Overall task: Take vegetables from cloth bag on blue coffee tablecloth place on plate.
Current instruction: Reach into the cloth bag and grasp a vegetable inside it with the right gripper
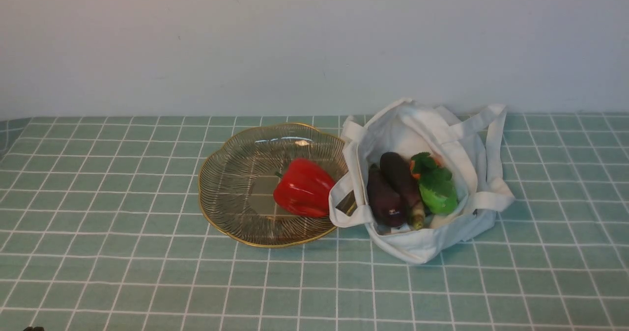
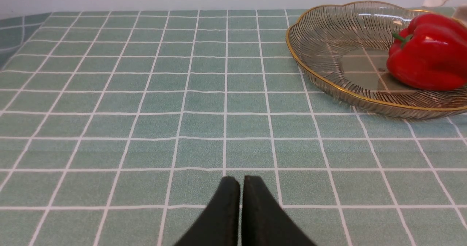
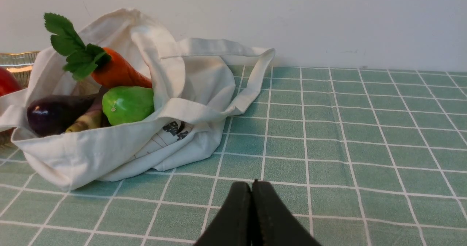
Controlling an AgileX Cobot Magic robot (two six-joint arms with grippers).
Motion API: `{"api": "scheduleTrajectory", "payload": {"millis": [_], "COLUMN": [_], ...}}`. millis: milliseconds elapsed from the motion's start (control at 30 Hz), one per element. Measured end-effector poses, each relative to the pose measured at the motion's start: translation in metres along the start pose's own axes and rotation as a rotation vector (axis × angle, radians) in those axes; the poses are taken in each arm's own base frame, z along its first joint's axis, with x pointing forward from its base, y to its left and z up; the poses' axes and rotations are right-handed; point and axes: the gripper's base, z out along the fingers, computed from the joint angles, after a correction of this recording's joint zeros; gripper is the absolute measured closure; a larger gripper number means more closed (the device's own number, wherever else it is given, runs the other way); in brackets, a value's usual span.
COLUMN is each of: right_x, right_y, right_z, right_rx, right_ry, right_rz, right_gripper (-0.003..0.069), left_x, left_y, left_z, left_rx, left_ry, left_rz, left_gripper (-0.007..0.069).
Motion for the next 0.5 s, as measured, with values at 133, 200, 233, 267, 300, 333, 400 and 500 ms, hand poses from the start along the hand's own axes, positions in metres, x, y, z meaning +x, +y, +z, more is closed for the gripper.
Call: {"api": "scheduleTrajectory", "payload": {"millis": [133, 200, 233, 267, 300, 333, 400, 500], "right_x": [0.000, 0.000, 0.000, 0.000, -0.001, -0.002, -0.006, -0.012], "right_y": [0.000, 0.000, 0.000, 0.001, 0.002, 0.003, 0.006, 0.007], "right_z": [0.000, 0.000, 0.000, 0.000, 0.000, 0.000, 0.000, -0.001], "right_rx": [0.000, 0.000, -0.002, -0.008, -0.022, -0.041, -0.083, -0.128], "right_ry": [0.000, 0.000, 0.000, -0.003, -0.012, -0.022, -0.055, -0.099], "right_rz": [0.000, 0.001, 0.010, 0.049, 0.129, 0.244, 0.505, 0.792], "right_gripper": [0.0673, 0.0673, 0.0673, 0.0673, 0.0673, 0.0673, 0.0673, 0.0673], "left_x": [0.000, 0.000, 0.000, 0.000, 0.000, 0.000, 0.000, 0.000], "left_y": [0.000, 0.000, 0.000, 0.000, 0.000, 0.000, 0.000, 0.000], "left_z": [0.000, 0.000, 0.000, 0.000, 0.000, 0.000, 0.000, 0.000], "left_rx": [0.000, 0.000, 0.000, 0.000, 0.000, 0.000, 0.000, 0.000], "left_ry": [0.000, 0.000, 0.000, 0.000, 0.000, 0.000, 0.000, 0.000], "left_rz": [0.000, 0.000, 0.000, 0.000, 0.000, 0.000, 0.000, 0.000], "left_gripper": [0.0629, 0.0629, 0.0629, 0.0629, 0.0629, 0.0629, 0.0629, 0.0629]}}
